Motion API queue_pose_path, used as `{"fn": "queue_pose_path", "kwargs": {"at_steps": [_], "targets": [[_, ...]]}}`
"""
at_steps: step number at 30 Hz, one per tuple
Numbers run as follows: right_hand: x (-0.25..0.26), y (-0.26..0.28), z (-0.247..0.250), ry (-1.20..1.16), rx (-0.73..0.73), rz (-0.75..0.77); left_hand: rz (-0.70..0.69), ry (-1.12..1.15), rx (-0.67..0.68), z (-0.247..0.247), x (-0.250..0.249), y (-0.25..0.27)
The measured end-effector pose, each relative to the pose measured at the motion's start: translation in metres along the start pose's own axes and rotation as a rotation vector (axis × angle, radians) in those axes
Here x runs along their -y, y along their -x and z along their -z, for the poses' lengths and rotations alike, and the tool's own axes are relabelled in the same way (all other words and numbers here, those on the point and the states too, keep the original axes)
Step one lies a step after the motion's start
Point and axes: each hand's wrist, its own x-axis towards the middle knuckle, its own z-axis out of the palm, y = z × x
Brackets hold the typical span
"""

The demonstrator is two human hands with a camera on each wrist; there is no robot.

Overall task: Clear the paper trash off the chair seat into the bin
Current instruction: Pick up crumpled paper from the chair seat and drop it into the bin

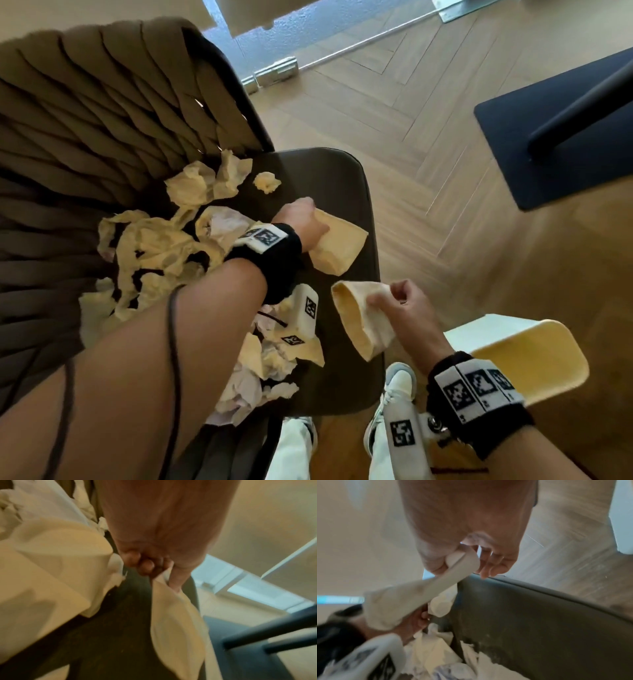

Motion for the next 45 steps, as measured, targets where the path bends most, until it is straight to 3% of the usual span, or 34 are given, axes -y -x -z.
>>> {"fn": "queue_pose_path", "kwargs": {"at_steps": [3, 5, 10, 15, 18, 22, 24, 25, 27, 28, 31, 33, 36, 45], "targets": [[0.009, 0.000, -0.003, -0.205, 0.031, -0.009, -0.193, 0.153, 0.060, 0.016, 0.008, 0.030], [0.012, -0.001, -0.012, -0.274, 0.037, -0.017, -0.232, 0.236, 0.120, 0.018, 0.016, 0.057], [0.008, 0.001, -0.049, -0.335, -0.062, -0.095, -0.166, 0.322, 0.148, -0.006, 0.045, 0.092], [0.004, -0.011, -0.066, -0.298, -0.052, -0.163, -0.075, 0.544, 0.231, -0.023, 0.059, 0.109], [0.007, -0.007, -0.066, -0.286, -0.058, -0.147, -0.082, 0.622, 0.182, -0.026, 0.058, 0.113], [0.011, -0.001, -0.063, -0.372, 0.027, -0.239, -0.072, 0.654, 0.164, -0.020, 0.056, 0.118], [0.012, -0.001, -0.061, -0.361, 0.049, -0.234, -0.060, 0.652, 0.073, -0.006, 0.063, 0.113], [0.012, -0.001, -0.060, -0.338, 0.046, -0.223, -0.078, 0.600, -0.063, 0.002, 0.068, 0.107], [0.009, -0.002, -0.059, -0.291, 0.028, -0.209, -0.195, 0.242, -0.334, 0.020, 0.082, 0.087], [0.008, -0.002, -0.059, -0.266, 0.023, -0.206, -0.261, 0.004, -0.361, 0.025, 0.087, 0.076], [0.004, -0.002, -0.059, -0.203, 0.024, -0.210, -0.299, -0.548, -0.110, 0.024, 0.088, 0.045], [0.002, -0.001, -0.058, -0.176, 0.044, -0.208, -0.290, -0.748, 0.003, 0.020, 0.083, 0.031], [-0.001, -0.001, -0.056, -0.152, 0.065, -0.207, -0.294, -0.840, 0.037, 0.021, 0.076, 0.022], [-0.003, 0.002, -0.051, -0.180, 0.046, -0.185, -0.405, -0.804, -0.121, 0.031, 0.091, 0.041]]}}
